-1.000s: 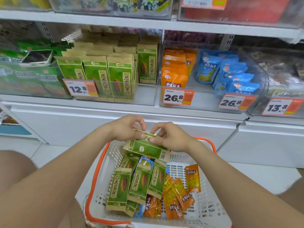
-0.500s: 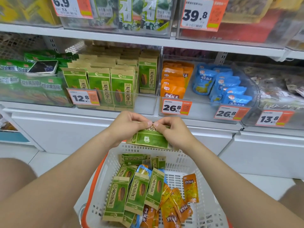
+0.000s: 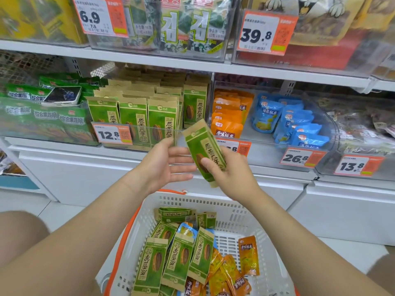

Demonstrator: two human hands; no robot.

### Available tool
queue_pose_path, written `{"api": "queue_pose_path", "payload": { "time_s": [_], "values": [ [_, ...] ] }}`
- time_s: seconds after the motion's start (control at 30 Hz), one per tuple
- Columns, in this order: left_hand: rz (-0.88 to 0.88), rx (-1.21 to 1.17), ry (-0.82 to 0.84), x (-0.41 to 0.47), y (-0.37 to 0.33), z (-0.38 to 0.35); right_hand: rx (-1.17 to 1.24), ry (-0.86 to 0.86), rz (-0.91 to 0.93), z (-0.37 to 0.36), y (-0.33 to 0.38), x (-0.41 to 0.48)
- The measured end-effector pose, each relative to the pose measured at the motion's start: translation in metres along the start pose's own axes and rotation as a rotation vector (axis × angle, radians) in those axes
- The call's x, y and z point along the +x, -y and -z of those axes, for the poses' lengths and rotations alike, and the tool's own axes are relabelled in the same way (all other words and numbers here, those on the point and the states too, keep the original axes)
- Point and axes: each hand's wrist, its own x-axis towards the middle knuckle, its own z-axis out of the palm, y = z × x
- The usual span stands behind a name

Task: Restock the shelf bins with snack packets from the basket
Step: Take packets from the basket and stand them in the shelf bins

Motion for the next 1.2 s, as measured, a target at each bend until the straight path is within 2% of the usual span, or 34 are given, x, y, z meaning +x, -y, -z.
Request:
{"api": "queue_pose_path", "payload": {
  "time_s": [0.1, 0.2, 0.27, 0.37, 0.53, 0.67, 0.77, 0.87, 0.97, 1.07, 1.2],
  "values": [
    [-0.125, 0.291, 0.109, -0.007, 0.003, -0.005, 0.266, -0.057, -0.148, 0.0, 0.011, 0.0],
    [-0.217, 0.298, 0.197, -0.013, 0.007, -0.011, 0.391, 0.002, -0.222, -0.001, 0.021, -0.002],
    [-0.276, 0.283, 0.182, -0.014, 0.005, -0.012, 0.362, -0.001, -0.247, -0.003, 0.022, -0.003],
    [-0.325, 0.386, 0.147, -0.015, -0.001, -0.008, 0.16, -0.081, -0.207, 0.0, 0.015, -0.001],
    [-0.485, 0.654, 0.137, -0.011, -0.002, 0.002, 0.322, -0.093, -0.11, 0.02, 0.023, 0.003],
    [-0.579, 0.696, 0.109, -0.008, -0.011, 0.007, 0.084, -0.054, 0.0, 0.026, 0.026, 0.013],
    [-0.677, 0.733, 0.005, -0.009, -0.022, 0.007, 0.022, -0.144, 0.087, 0.031, 0.035, 0.019],
    [-0.87, 1.002, -0.25, -0.008, -0.035, 0.011, 0.05, -0.389, 0.166, 0.038, 0.051, 0.029],
    [-1.006, 1.196, -0.392, -0.003, -0.044, 0.018, 0.065, -0.563, 0.234, 0.044, 0.065, 0.044],
    [-1.003, 1.363, -0.491, 0.001, -0.05, 0.02, -0.051, -0.571, 0.267, 0.043, 0.069, 0.067],
    [-0.868, 1.507, -0.493, 0.011, -0.057, 0.025, -0.248, -0.437, 0.231, 0.034, 0.064, 0.099]
  ]
}}
